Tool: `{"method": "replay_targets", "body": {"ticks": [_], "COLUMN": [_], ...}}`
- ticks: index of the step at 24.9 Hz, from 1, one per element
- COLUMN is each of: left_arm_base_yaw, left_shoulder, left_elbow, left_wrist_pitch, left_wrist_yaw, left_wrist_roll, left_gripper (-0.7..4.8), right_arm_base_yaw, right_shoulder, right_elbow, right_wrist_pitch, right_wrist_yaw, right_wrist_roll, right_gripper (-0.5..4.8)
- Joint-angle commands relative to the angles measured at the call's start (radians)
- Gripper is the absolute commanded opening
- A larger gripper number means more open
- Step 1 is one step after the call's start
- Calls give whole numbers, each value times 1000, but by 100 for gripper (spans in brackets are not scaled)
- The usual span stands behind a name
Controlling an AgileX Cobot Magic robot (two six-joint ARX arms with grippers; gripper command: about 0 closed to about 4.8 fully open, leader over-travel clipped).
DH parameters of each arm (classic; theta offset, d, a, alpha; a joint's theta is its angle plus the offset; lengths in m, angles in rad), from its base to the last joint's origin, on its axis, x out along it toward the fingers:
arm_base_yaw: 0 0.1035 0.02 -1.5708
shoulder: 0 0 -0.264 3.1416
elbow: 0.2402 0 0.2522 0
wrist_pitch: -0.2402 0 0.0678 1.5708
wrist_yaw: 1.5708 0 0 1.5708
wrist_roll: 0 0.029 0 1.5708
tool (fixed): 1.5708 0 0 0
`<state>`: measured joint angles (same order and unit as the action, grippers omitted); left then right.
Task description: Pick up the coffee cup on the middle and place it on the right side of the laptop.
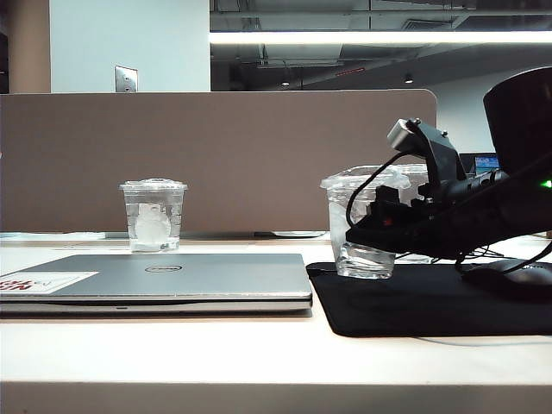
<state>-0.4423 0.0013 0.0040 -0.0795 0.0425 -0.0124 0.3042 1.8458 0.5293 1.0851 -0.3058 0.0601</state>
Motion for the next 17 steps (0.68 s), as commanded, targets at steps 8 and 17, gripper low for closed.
{"method": "replay_targets", "body": {"ticks": [8, 17], "left_arm_base_yaw": [-1, 0], "left_shoulder": [0, 0], "left_elbow": [3, 3], "left_wrist_pitch": [6, 6], "left_wrist_yaw": [3, 3], "left_wrist_roll": [4, 4], "left_gripper": [-5, -5], "right_arm_base_yaw": [3, 3], "right_shoulder": [41, 29], "right_elbow": [5, -2], "right_wrist_pitch": [18, 20], "right_wrist_yaw": [-55, -56], "right_wrist_roll": [4, 26], "right_gripper": [279, 465]}}
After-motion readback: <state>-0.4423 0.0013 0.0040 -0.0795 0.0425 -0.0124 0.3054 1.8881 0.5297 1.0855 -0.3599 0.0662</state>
